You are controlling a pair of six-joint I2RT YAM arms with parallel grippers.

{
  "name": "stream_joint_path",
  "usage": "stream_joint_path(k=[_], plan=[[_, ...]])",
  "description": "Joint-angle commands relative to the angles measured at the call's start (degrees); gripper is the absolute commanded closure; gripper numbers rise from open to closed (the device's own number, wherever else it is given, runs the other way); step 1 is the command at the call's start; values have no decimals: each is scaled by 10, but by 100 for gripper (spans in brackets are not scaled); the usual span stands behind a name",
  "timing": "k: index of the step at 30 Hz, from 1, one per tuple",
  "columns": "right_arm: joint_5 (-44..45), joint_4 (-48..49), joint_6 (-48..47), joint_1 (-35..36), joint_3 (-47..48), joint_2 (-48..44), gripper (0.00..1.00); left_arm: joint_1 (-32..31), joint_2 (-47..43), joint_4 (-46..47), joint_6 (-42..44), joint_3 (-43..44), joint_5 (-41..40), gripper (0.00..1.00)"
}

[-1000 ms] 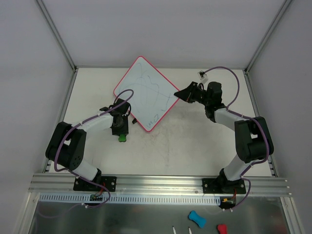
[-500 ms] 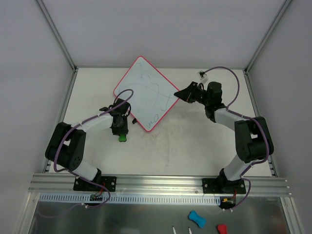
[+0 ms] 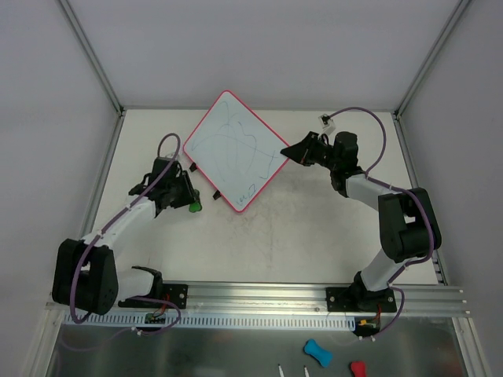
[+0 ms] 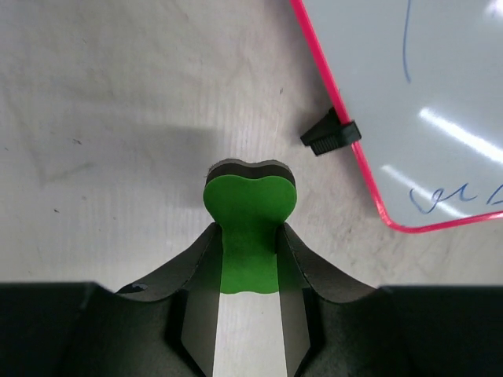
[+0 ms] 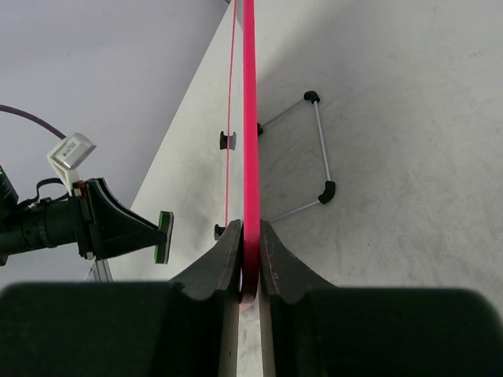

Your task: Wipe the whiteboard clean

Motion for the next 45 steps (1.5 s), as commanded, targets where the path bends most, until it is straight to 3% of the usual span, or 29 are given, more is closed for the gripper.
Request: stream_joint_path(k=[1,12,19,28,35,45], plan=[[-7,5,-37,0,11,3,99,59,-52,83,-37,-35,84,100],[-18,7,-44,2,13,4,100,141,-80,185,-109,-44,116,100],[-18,17,-51,2,6,4,100,201,55,278,-148,27,204,100],[-19,21,-52,2,4,7,100,200,180,338,-196,113,176,100],[-25,33,-45,2,5,21,100,190,231,331,-209,159,121,100],[-24,33,-47,4,4,22,100,165,329,297,-216,252,105,100]])
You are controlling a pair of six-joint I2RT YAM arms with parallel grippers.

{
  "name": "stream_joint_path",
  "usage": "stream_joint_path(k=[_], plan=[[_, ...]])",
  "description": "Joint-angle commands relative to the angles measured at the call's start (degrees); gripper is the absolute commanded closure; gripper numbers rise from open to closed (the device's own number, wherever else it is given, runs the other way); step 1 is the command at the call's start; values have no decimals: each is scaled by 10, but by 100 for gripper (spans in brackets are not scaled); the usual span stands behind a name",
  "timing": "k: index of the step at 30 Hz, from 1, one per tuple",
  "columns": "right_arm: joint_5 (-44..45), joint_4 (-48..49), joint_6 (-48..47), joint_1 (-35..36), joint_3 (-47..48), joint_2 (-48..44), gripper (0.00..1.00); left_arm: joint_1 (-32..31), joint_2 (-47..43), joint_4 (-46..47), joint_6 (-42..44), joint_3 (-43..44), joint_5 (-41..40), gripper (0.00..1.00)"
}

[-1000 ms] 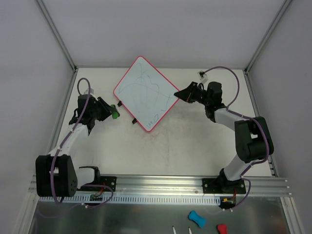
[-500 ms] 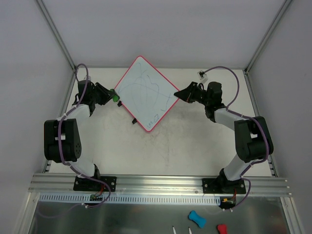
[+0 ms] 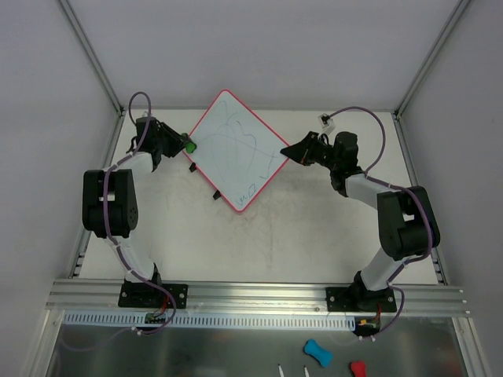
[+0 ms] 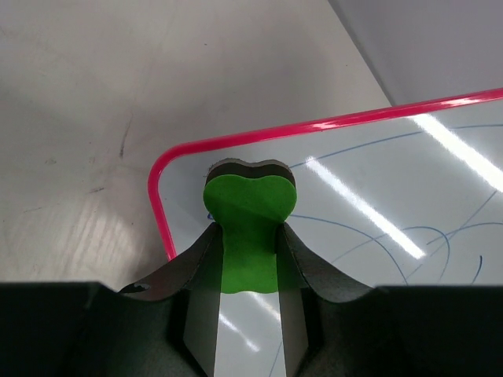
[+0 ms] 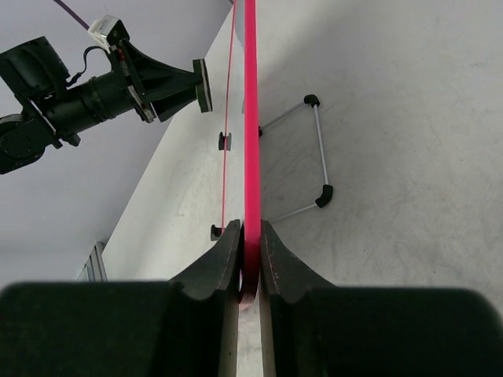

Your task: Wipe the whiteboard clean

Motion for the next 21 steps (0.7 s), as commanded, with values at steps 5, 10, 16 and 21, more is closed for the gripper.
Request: stream_joint_path(k=[5,10,16,21], plan=[[-13,14,-30,5,6,7,100,-21,40,-22,-14,47,-33,100],[-7,11,-19,6,8,-5,100,-21,55,-25,-17,53,-34,100],[0,-6,-17,7,10,-10,100,-21,75,-33,-23,59,-36,100],[0,-15,-23,11,14,-9,100,-36,103,-37,-27,80,-22,100]])
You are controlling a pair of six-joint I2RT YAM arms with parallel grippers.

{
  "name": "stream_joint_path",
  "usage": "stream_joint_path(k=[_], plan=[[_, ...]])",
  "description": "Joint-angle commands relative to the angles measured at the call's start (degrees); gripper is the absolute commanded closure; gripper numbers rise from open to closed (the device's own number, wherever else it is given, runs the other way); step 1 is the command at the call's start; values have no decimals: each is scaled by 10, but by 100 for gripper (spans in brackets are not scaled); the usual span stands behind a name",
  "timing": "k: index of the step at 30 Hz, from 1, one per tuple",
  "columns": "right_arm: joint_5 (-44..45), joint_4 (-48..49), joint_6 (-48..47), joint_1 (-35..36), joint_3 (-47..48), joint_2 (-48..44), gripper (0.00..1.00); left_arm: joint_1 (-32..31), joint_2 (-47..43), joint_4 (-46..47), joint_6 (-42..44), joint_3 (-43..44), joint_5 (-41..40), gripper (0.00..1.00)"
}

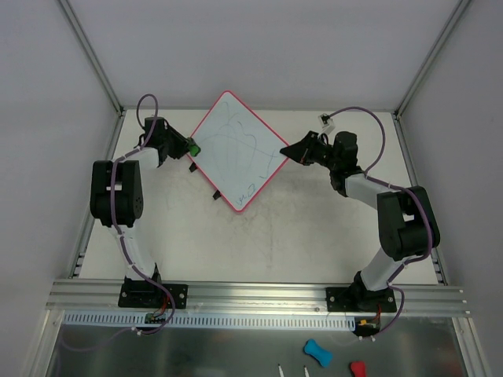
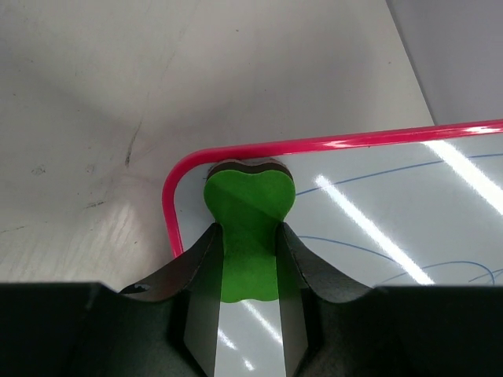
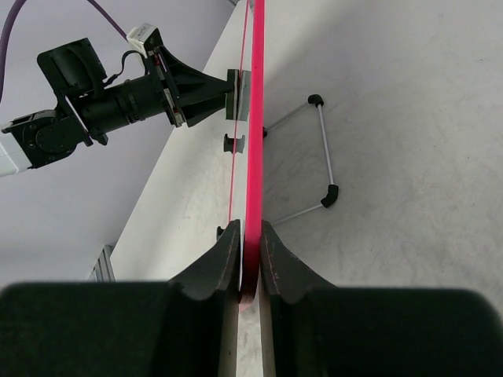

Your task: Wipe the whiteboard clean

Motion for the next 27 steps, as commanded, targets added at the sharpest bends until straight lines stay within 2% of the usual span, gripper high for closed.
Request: stream_joint_path(k=[1,15,27], plan=[[-3,-18,-41,11,14,-10,100,-16,28,-7,-7,36,-2,100],[-2,-45,-62,18,25,-9,100,-57,82,-39,-10,134,19,100],[-10,-46,-68,21,27,-6,100,-126,164,-65,-12,294,47,100]])
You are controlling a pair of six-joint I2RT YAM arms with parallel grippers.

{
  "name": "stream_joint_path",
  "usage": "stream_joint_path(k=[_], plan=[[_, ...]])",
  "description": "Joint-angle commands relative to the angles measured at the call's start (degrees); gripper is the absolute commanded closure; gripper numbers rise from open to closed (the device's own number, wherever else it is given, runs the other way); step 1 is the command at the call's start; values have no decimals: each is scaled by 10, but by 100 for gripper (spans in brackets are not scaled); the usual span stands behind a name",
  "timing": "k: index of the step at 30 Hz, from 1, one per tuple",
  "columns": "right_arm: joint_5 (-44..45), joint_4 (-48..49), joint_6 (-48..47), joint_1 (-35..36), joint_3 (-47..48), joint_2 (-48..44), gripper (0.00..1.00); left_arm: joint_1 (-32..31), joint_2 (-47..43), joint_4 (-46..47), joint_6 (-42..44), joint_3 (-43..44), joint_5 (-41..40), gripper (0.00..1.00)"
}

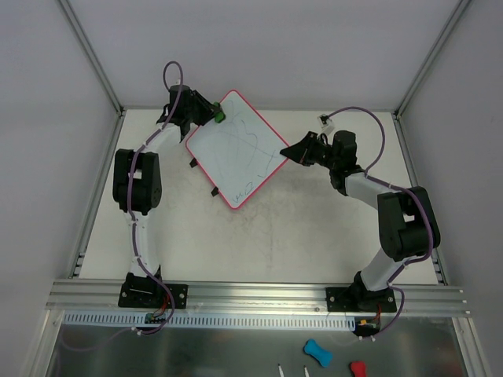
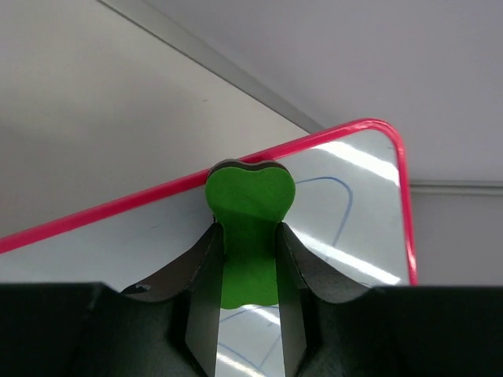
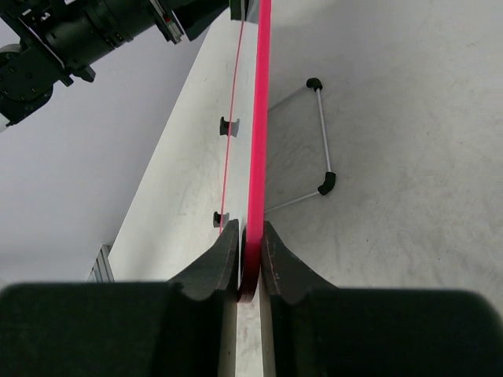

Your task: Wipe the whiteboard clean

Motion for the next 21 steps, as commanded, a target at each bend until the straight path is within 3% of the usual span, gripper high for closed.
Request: stream_joint_path(k=[1,9,21], plan=[[-18,-5,-62,16,16,-2,100,-43,54,-34,-8,38,52,100],[-17,-5,-60,17,17,-1,100,-35,55,-49,-10,21,54,100],[-15,-5,-60,17,13,-7,100,12,-25,-33,-14,-142,46,100]])
